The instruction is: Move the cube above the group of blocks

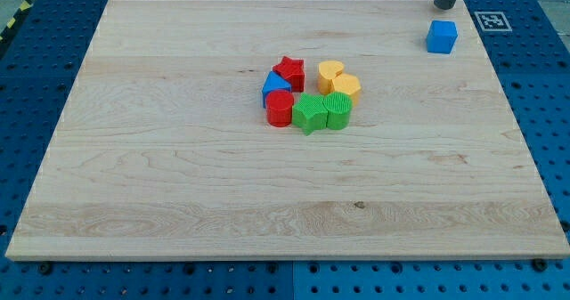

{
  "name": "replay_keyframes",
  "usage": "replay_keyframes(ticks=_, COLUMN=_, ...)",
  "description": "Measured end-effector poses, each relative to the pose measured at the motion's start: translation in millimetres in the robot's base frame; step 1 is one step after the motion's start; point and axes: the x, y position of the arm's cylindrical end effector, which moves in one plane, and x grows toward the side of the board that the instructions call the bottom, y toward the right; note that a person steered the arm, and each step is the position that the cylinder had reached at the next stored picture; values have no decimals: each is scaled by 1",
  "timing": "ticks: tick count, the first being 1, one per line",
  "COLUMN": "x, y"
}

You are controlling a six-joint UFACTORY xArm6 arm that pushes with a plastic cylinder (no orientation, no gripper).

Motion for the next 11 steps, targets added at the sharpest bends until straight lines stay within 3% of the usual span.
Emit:
replay_keyframes(ticks=2, x=31, y=73)
replay_keyframes(ticks=3, x=69, y=63)
replay_keyframes(ticks=5, x=86, y=-53)
replay_keyframes(ticks=7, x=93, y=-15)
replay_keyframes(ticks=8, x=108, y=-50)
replay_keyframes(ticks=9, x=108, y=-129)
replay_keyframes(ticks=10, x=108, y=-144)
replay_keyframes(ticks=11, x=99, y=-103)
